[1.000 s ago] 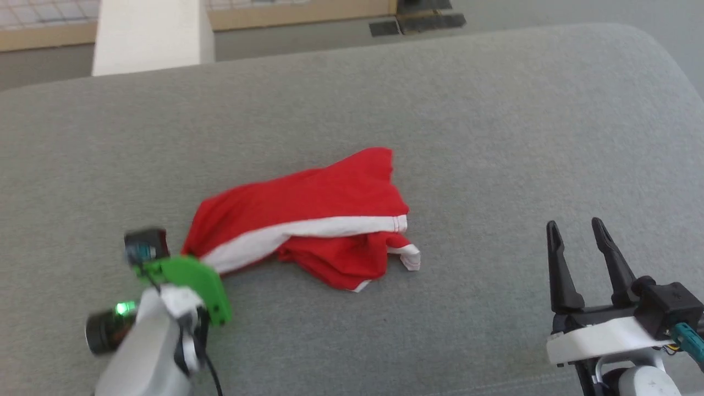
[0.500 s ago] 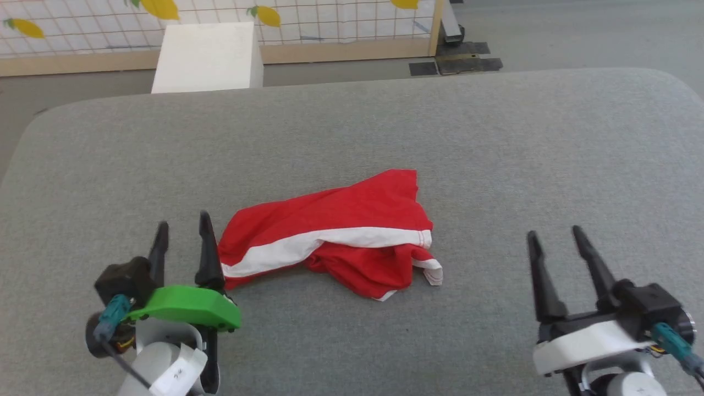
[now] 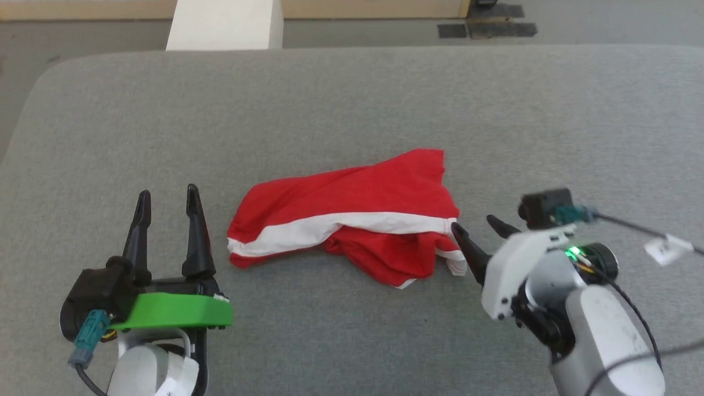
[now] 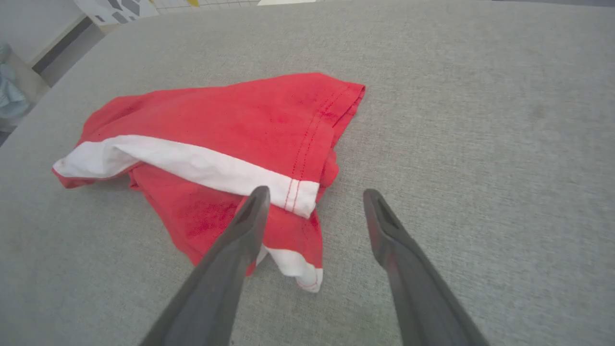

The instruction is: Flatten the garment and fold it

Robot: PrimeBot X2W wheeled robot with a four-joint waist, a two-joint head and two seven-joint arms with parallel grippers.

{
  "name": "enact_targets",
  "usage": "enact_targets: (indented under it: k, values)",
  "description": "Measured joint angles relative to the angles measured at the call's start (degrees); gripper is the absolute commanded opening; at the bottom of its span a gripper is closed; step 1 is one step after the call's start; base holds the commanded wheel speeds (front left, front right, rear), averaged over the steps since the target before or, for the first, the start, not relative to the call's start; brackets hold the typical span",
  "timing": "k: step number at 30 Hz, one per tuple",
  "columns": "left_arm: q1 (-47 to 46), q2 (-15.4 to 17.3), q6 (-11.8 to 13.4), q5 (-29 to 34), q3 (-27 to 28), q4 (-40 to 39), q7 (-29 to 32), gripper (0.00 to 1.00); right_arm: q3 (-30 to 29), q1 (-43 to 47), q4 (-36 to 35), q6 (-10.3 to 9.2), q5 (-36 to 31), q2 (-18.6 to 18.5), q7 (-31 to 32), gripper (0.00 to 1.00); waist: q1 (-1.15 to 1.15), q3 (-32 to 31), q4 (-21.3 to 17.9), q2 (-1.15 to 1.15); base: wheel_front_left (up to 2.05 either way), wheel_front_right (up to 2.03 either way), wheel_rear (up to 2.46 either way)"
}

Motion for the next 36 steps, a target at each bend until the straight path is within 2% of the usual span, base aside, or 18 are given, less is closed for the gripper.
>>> enact_targets:
  k: [5, 8, 11, 13, 21, 27, 32, 36]
  values:
    - [-0.5, -0.3, -2.2, 0.8, 0.4, -0.6, 0.0, 1.00, 1.0, -5.2, 3.5, 0.00, 1.5, 0.0, 8.3, 1.00, 0.00, 2.1, 1.7, 0.00, 0.00, 0.00, 0.00]
    - [-0.6, -0.3, -2.9, 0.6, 0.1, -0.6, 0.0, 1.00, 1.6, -6.6, 4.4, 0.00, 1.7, 0.0, 10.4, 1.00, 0.00, 3.2, 2.7, 0.00, 0.00, 0.00, 0.00]
    - [-0.7, -0.3, -2.9, 0.5, 0.0, -0.4, 0.0, 1.00, 1.6, -7.5, 4.5, 0.00, 1.8, 0.0, 10.5, 0.25, 0.00, 3.9, 3.5, 0.00, 0.00, 0.00, 0.00]
    - [-0.7, -0.3, -2.9, 0.5, -0.1, -0.2, 0.0, 1.00, 1.5, -7.8, 4.9, 0.00, 1.8, 0.0, 10.5, 0.00, 0.00, 4.3, 3.9, 0.00, 0.00, 0.00, 0.00]
    - [-0.7, -0.3, -2.9, 0.5, 0.1, 0.4, 0.0, 1.00, -1.8, -9.0, 4.9, 0.00, -0.1, 0.1, 6.5, 0.00, 0.00, 4.0, 3.9, 0.00, 0.00, 0.00, 0.00]
    - [-0.7, -0.4, -2.9, 0.5, -0.1, 0.6, 0.0, 1.00, -9.9, -10.3, 4.5, 0.00, -8.2, 0.0, 4.9, 0.00, 0.00, 3.0, 3.6, 0.00, 0.00, 0.00, 0.00]
    - [-0.7, -0.4, -2.9, 0.5, -0.8, 1.1, 0.0, 1.00, -17.9, -10.7, 4.6, 0.00, -17.8, -2.4, 4.1, 0.00, 0.00, 2.4, 3.8, 0.00, 0.00, 0.00, 0.00]
    - [-0.7, -0.4, -2.9, 0.5, -1.2, 1.7, 0.0, 1.00, -19.2, -10.5, 6.8, 0.00, -20.6, -3.1, 4.2, 0.00, 0.00, 2.0, 4.1, 0.00, 0.00, 0.00, 0.00]
